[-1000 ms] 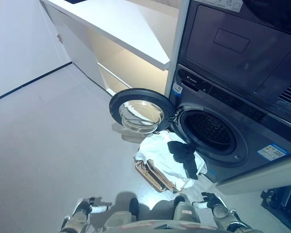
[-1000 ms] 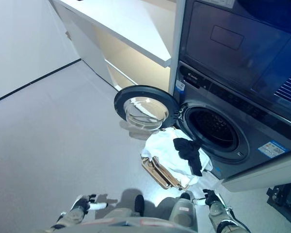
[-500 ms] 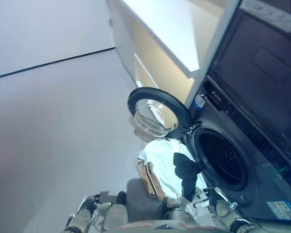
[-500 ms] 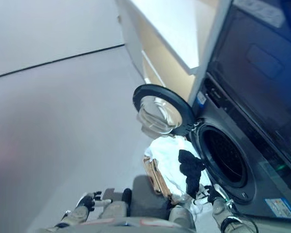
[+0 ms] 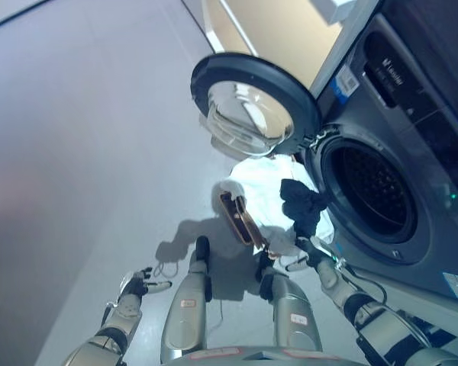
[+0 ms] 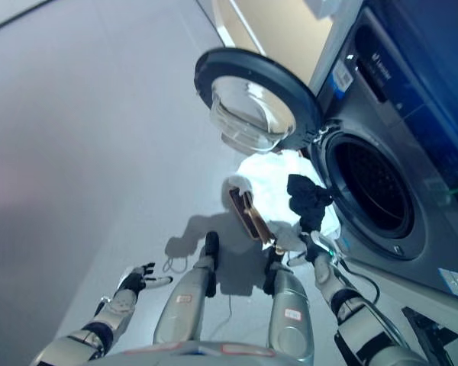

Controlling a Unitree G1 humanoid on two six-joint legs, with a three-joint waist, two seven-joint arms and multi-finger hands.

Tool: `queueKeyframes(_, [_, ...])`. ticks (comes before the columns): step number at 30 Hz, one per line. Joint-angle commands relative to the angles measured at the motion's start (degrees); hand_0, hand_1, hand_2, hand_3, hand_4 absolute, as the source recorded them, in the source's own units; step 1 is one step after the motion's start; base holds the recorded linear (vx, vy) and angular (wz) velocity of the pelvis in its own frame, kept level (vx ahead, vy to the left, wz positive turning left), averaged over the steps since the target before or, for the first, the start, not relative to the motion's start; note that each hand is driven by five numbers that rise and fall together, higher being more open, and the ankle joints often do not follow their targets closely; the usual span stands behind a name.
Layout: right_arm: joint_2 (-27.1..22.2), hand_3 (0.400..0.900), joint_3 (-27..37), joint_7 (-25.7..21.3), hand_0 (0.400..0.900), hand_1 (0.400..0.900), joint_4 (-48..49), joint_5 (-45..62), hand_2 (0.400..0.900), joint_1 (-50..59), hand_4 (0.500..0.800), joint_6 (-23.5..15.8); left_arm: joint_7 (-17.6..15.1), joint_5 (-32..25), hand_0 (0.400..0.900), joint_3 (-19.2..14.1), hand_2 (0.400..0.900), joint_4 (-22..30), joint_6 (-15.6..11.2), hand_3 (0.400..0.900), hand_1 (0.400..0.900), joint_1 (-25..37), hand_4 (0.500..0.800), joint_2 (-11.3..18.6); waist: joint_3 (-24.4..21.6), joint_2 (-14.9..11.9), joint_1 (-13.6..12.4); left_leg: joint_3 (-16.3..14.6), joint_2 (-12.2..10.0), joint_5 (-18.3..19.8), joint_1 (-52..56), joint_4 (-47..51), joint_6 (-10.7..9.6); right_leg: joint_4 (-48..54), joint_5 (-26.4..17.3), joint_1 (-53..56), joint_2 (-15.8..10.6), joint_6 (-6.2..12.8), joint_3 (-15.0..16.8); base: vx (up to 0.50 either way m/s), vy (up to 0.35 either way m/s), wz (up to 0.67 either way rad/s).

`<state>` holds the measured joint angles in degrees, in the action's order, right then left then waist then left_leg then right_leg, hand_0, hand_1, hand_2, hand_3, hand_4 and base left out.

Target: Put the clothes in the basket into the washing machine.

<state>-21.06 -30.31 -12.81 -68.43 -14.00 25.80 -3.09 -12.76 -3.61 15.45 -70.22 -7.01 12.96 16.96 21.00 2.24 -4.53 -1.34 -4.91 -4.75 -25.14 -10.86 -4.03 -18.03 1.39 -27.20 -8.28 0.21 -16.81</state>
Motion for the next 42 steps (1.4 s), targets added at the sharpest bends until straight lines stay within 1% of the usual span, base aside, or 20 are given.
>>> queueKeyframes(1, [-4.74,0.900,-3.24,-6.31,0.900,0.900,1.99,-3.80,0.900,1.05,0.800,-0.29,-5.94,-3.22,0.900,0.12,0.900,0.95,-1.49,0.900,0.900,-1.49,0.800,3.52,-2.79,0.04,-0.08,2.15,1.11,-3.85,-6.26,0.70,-1.18,-3.44,-0.16,-2.48,-3.07,5.12,2.01,-0.06,-0.032,0.10])
queueKeyframes(3, [-5.31,0.900,-3.45,-7.84,0.900,0.900,1.80,-4.44,0.900,2.41,0.800,-0.24,-7.49,-4.05,0.900,0.11,0.900,1.51,-1.92,0.900,0.900,0.07,0.800,4.03,-2.31,0.30,-0.16,2.31,1.21,-3.88,-8.39,-0.29,-1.49,-4.55,0.12,-4.24,-3.38,5.19,2.11,-0.01,-0.038,0.11])
queueKeyframes(4, [-6.55,0.900,-3.45,-8.81,0.900,0.900,1.79,-4.86,0.900,3.82,0.800,-0.35,-8.41,-4.65,0.900,-0.16,0.900,1.94,-2.28,0.900,0.900,1.00,0.800,4.78,-2.01,0.47,-0.21,2.28,1.16,-3.92,-9.60,-0.98,-1.66,-5.52,0.34,-5.35,-3.54,5.18,2.16,0.00,-0.026,0.05])
queueKeyframes(7, [-8.30,0.900,-3.71,-9.86,0.900,0.900,1.50,-4.74,0.900,7.13,0.800,-0.01,-9.75,-5.81,0.900,-0.19,0.900,2.70,-2.82,0.900,0.900,2.40,0.800,5.84,-1.54,0.74,-0.58,2.54,1.42,-3.75,-11.94,-2.20,-1.68,-7.49,0.97,-7.76,-3.61,5.23,2.63,0.00,0.000,0.00])
queueKeyframes(9, [-10.32,0.900,-3.84,-9.86,0.900,0.900,1.16,-4.76,0.900,9.12,0.800,0.19,-10.07,-6.17,0.900,-0.15,0.900,3.14,-2.89,0.900,0.900,3.05,0.800,6.43,-1.20,0.82,-0.71,2.59,1.57,-3.40,-13.42,-3.38,-1.77,-9.14,1.85,-8.97,-3.90,5.17,2.84,0.02,-0.014,0.06])
queueKeyframes(13, [-11.50,0.900,-4.65,-10.46,0.900,0.900,-0.55,-5.49,0.900,11.12,0.800,1.14,-10.72,-7.34,0.900,0.63,0.900,5.37,-3.25,0.900,0.900,4.13,0.800,6.44,-0.71,1.57,-0.92,2.49,2.00,-2.81,-16.18,-5.36,-1.90,-11.97,2.82,-11.79,-4.67,5.03,3.08,0.02,-0.017,0.08])
queueKeyframes(15, [-11.74,0.900,-5.39,-11.21,0.900,0.900,-0.70,-6.37,0.900,11.50,0.800,1.24,-11.17,-8.65,0.900,0.63,0.900,7.36,-4.13,0.900,0.900,4.59,0.800,6.80,-0.36,2.25,-0.85,2.39,2.16,-2.55,-18.09,-6.61,-1.86,-13.58,3.16,-13.66,-4.98,4.99,3.50,0.05,-0.012,0.04])
queueKeyframes(16, [-12.07,0.900,-5.78,-11.73,0.900,0.900,-0.62,-7.00,0.900,11.79,0.800,1.40,-11.57,-9.13,0.900,0.59,0.900,8.56,-4.45,0.900,0.900,4.83,0.800,7.06,-0.29,2.23,-0.49,2.34,2.48,-0.65,-18.61,-8.01,-2.19,-15.32,5.22,-14.49,-5.41,5.43,4.23,0.07,-0.001,0.03])
queueKeyframes(18, [-12.49,0.900,-5.81,-11.99,0.900,0.900,-0.52,-7.34,0.900,12.04,0.800,1.49,-11.66,-9.55,0.900,0.47,0.900,9.23,-4.63,0.900,0.900,4.90,0.800,7.18,-0.31,2.51,-0.38,2.21,2.55,-0.46,-19.72,-8.71,-2.23,-16.45,5.67,-15.80,-5.73,5.38,4.66,0.03,0.012,0.04])
queueKeyframes(19, [-13.32,0.900,-6.10,-12.48,0.900,0.900,-0.36,-8.02,0.900,12.31,0.800,1.78,-12.11,-10.67,0.900,0.19,0.900,11.13,-5.25,0.900,0.900,5.16,0.800,7.50,-0.06,3.21,-0.18,2.11,2.76,-0.15,-21.82,-10.23,-2.34,-18.68,6.52,-17.86,-6.24,5.22,5.10,-0.02,0.016,0.07])
queueKeyframes(22, [-14.27,0.900,-6.41,-13.09,0.900,0.900,-0.29,-8.15,0.900,13.26,0.800,2.07,-13.17,-12.21,0.900,-0.35,0.900,13.37,-5.90,0.900,0.900,5.54,0.800,7.74,-0.02,3.99,-0.12,2.13,2.97,0.42,-24.51,-12.34,-2.36,-21.52,7.54,-20.74,-6.92,5.08,5.62,0.00,0.003,0.11])
queueKeyframes(25, [-14.97,0.900,-6.96,-14.39,0.900,0.900,0.20,-9.43,0.900,13.27,0.800,2.58,-13.91,-13.01,0.900,-1.03,0.900,15.88,-6.57,0.900,0.900,4.89,0.800,7.96,-0.19,4.78,0.21,1.88,3.43,1.32,-28.35,-15.47,-2.23,-24.83,8.36,-24.76,-7.66,4.71,6.83,-0.01,0.035,0.07])
queueKeyframes(29, [-16.72,0.900,-6.87,-16.30,0.900,0.900,0.64,-11.09,0.900,12.15,0.800,2.90,-14.62,-13.72,0.900,-1.91,0.900,16.10,-6.86,0.900,0.900,3.50,0.800,7.48,-0.75,5.33,0.70,1.09,3.94,2.25,-32.70,-18.59,-2.21,-28.53,9.08,-30.25,-8.20,4.24,8.18,0.00,0.041,0.00])
queueKeyframes(31, [-17.27,0.900,-6.25,-17.89,0.900,0.900,1.10,-11.60,0.900,11.23,0.800,3.06,-15.04,-13.99,0.900,-2.16,0.900,16.40,-7.10,0.900,0.900,2.18,0.800,6.74,-1.30,5.46,0.77,0.82,4.02,2.66,-33.98,-19.28,-1.94,-28.92,9.13,-31.78,-8.07,4.15,8.84,0.04,0.044,-0.11])
queueKeyframes(33, [-17.62,0.900,-5.82,-19.45,0.900,0.900,1.64,-11.77,0.900,11.47,0.800,3.22,-15.22,-13.53,0.900,-1.59,0.900,16.29,-7.15,0.900,0.900,0.68,0.800,6.03,-1.94,5.47,0.56,0.70,4.14,2.97,-34.55,-19.78,-1.67,-29.24,9.46,-32.49,-8.09,4.01,9.31,0.07,0.047,-0.11])
queueKeyframes(34, [-18.56,0.900,-5.62,-20.15,0.900,0.900,1.81,-11.70,0.900,12.43,0.800,3.21,-15.10,-13.42,0.900,-1.25,0.900,16.00,-7.07,0.900,0.900,0.11,0.800,5.83,-2.28,5.38,0.48,0.77,4.17,2.93,-34.59,-19.61,-1.69,-29.33,9.60,-32.61,-8.14,3.99,9.49,0.07,0.012,-0.01])
queueKeyframes(37, [-21.09,0.900,-6.69,-19.92,0.900,0.900,0.21,-10.97,0.900,17.35,0.800,3.37,-14.68,-13.61,0.900,-0.02,0.900,15.04,-7.04,0.900,0.900,-0.33,0.800,5.73,-3.18,5.13,-0.05,0.92,4.21,2.94,-34.05,-18.85,-1.77,-29.12,10.00,-32.17,-8.21,3.87,9.37,0.08,-0.012,0.04])
queueKeyframes(40, [-20.75,0.900,-7.10,-20.44,0.900,0.900,-1.34,-11.28,0.900,17.45,0.800,3.82,-14.45,-13.55,0.900,0.21,0.900,13.98,-6.87,0.900,0.900,-0.04,0.800,5.73,-3.43,5.04,0.08,1.19,4.33,2.92,-33.93,-18.87,-1.75,-29.24,10.41,-31.76,-7.95,3.66,9.28,0.05,-0.024,0.01])
queueKeyframes(42, [-20.66,0.900,-6.66,-22.27,0.900,0.900,-1.52,-12.68,0.900,15.65,0.800,4.24,-14.75,-13.44,0.900,-0.10,0.900,13.50,-6.88,0.900,0.900,-0.19,0.800,5.62,-3.50,5.12,0.39,1.32,4.41,3.02,-34.22,-18.99,-1.68,-29.56,10.58,-32.16,-8.00,3.55,9.29,0.01,-0.009,0.02])
